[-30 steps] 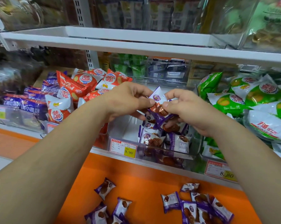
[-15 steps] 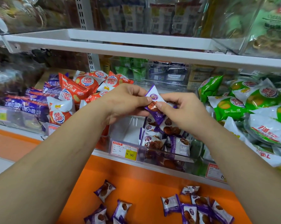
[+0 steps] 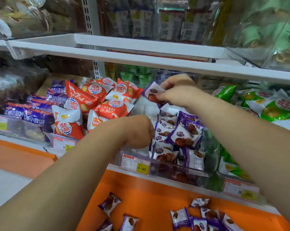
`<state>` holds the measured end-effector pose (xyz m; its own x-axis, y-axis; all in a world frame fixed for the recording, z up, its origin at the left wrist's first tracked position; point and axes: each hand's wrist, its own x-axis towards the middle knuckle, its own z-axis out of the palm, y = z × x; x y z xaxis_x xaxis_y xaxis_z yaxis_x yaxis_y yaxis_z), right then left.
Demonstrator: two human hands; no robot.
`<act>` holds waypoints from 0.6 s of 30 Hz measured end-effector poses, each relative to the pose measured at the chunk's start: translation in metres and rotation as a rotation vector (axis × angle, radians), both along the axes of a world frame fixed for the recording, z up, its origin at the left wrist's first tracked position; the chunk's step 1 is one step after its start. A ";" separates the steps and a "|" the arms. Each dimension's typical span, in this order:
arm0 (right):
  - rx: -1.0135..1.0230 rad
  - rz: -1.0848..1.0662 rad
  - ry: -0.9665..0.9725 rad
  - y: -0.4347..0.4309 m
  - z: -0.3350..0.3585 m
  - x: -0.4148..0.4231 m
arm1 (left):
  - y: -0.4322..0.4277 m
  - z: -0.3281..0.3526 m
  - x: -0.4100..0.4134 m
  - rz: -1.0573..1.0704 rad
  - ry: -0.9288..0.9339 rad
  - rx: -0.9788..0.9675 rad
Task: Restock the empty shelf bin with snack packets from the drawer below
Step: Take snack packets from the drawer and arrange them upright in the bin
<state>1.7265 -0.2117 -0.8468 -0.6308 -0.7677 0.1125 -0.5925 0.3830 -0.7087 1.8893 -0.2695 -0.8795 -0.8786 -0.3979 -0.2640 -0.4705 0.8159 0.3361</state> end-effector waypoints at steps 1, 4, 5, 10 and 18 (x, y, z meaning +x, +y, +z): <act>0.070 0.013 0.080 -0.013 0.001 -0.002 | -0.002 0.005 0.004 -0.011 0.004 -0.030; 0.220 0.024 0.215 -0.043 -0.011 -0.014 | -0.011 0.018 0.011 0.014 0.098 -0.028; 0.254 -0.002 0.238 -0.050 -0.018 -0.018 | -0.011 0.019 0.011 0.025 0.131 -0.009; 0.143 -0.096 0.193 -0.063 -0.032 -0.041 | -0.008 0.004 0.011 -0.056 0.095 0.040; 0.305 0.021 0.375 -0.071 -0.049 -0.048 | 0.007 -0.025 -0.010 0.080 0.222 0.059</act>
